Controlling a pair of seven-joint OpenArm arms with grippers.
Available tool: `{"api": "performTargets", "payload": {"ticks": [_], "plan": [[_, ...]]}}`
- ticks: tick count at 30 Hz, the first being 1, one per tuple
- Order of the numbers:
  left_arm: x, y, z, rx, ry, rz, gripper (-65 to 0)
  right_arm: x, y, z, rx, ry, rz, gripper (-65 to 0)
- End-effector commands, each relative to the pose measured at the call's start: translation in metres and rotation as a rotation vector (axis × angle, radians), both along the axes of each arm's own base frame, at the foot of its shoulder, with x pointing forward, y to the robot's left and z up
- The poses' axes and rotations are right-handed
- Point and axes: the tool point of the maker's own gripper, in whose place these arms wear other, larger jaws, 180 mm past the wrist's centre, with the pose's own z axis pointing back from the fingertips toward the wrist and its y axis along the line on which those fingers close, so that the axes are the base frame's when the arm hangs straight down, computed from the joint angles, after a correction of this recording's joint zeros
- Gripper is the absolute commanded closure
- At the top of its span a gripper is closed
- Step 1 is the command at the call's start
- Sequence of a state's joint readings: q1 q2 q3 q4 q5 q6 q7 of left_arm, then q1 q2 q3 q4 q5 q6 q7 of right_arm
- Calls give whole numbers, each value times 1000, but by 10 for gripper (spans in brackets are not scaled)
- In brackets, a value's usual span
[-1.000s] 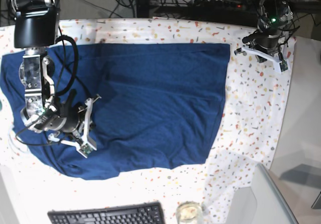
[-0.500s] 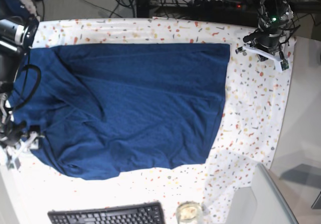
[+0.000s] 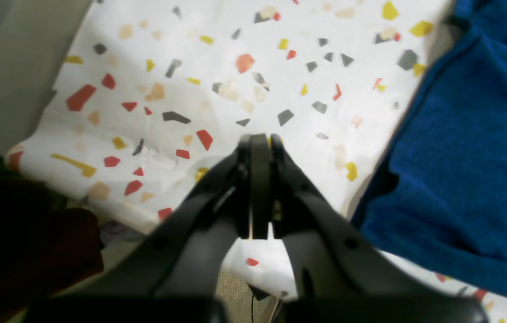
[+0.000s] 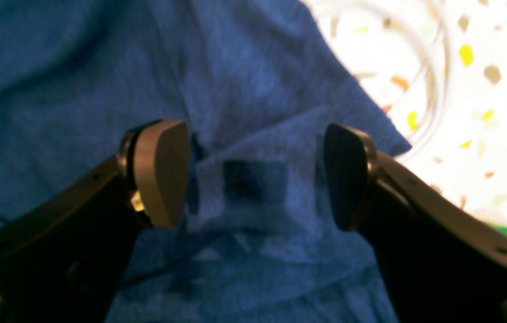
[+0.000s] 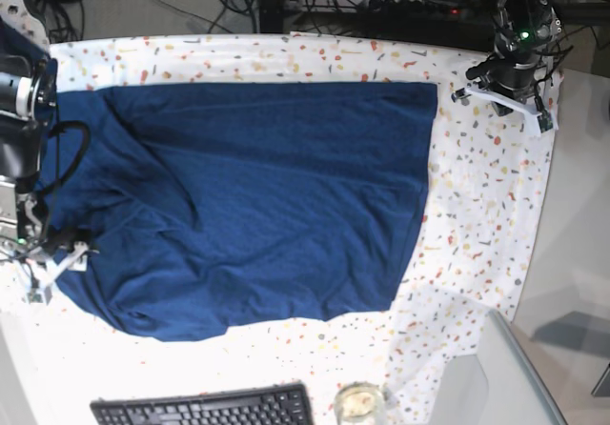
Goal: Layout the t-shirt on the table in an organized manner, then fold the t-shirt properly
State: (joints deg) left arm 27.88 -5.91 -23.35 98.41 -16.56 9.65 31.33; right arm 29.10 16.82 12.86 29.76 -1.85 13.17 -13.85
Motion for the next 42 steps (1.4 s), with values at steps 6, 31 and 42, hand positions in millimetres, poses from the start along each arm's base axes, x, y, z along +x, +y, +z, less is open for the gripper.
{"api": "performTargets", "payload": {"ticks": [6,31,42], "plan": [[-5,29,16,66,-27,49,0,15,-8,17,-39,-55,-19,-428],[-4,31,16,66,-29,54,0,11,5,30,-66,-97,11,-5],[-2,29,16,61,-33,51,0,5,41,23,0,-75,6,-428]]}}
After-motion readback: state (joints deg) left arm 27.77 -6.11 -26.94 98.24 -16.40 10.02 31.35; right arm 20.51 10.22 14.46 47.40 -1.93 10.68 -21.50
